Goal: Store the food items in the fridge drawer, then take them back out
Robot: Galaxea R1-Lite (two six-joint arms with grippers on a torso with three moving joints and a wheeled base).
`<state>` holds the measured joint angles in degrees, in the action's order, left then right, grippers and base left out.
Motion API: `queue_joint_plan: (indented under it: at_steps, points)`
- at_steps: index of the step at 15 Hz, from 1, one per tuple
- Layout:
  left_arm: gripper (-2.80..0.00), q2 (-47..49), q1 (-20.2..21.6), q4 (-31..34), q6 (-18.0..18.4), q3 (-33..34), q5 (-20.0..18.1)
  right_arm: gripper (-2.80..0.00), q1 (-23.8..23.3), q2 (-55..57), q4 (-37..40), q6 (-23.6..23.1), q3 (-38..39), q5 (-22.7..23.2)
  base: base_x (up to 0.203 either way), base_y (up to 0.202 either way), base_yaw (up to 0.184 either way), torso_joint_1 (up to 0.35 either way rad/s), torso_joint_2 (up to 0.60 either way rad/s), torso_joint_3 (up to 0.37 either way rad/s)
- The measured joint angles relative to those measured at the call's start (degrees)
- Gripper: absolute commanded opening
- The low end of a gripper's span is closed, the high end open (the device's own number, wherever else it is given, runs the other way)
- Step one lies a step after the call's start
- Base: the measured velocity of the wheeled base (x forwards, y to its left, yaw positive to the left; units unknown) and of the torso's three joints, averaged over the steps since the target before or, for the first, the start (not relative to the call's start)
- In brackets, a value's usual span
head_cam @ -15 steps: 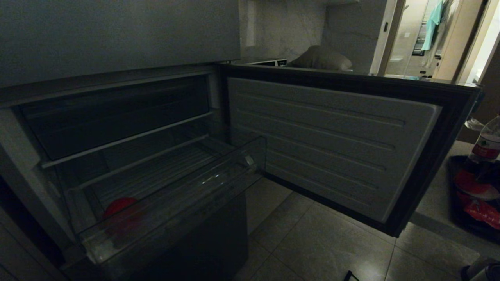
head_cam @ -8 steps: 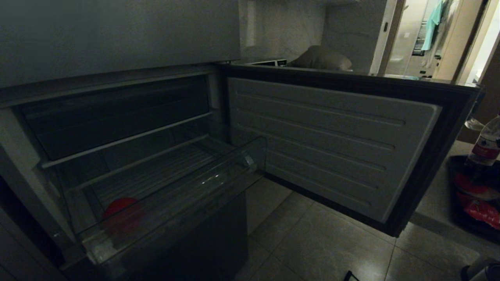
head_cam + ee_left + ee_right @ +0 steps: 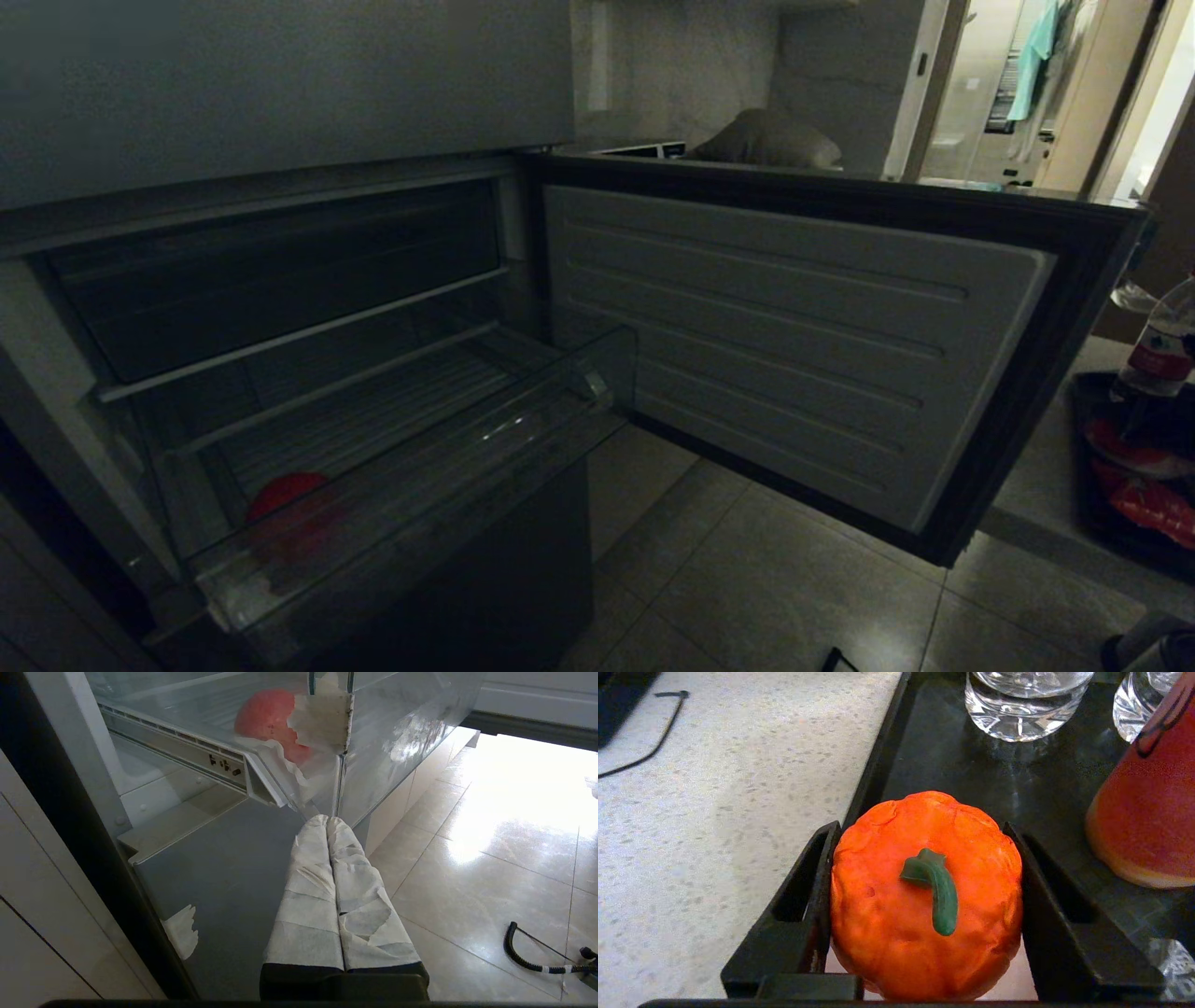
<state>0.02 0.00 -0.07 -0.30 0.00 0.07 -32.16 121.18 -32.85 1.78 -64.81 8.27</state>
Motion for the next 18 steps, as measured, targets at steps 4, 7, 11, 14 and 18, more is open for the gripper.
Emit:
queue_joint_plan:
  at_steps: [4, 7, 11, 14, 18]
  points:
    - [-2.80, 0.0, 0.0, 0.0, 0.0, 0.0, 0.0, -2.80, 1.2, -3.3, 0.1, 0.6, 2.3, -0.3, 0.000, 0.000, 0.000, 0.000, 0.00, 0.000]
    - [-2.80, 0.0, 0.0, 0.0, 0.0, 0.0, 0.0, -2.80, 2.9, -9.2, 0.2, 0.7, 7.3, -0.5, 0.000, 0.000, 0.000, 0.000, 0.00, 0.000]
    - [-2.80, 0.0, 0.0, 0.0, 0.0, 0.0, 0.0, -2.80, 4.7, -19.8, 0.1, 0.7, 16.5, -0.9, 0.000, 0.000, 0.000, 0.000, 0.00, 0.000]
    - [-2.80, 0.0, 0.0, 0.0, 0.0, 0.0, 0.0, -2.80, 5.5, -27.2, 0.0, 0.6, 24.4, -1.1, 0.000, 0.000, 0.000, 0.000, 0.00, 0.000]
    - [-2.80, 0.0, 0.0, 0.0, 0.0, 0.0, 0.0, -2.80, 5.6, -34.7, -0.1, 0.6, 32.0, -1.5, 0.000, 0.000, 0.000, 0.000, 0.00, 0.000]
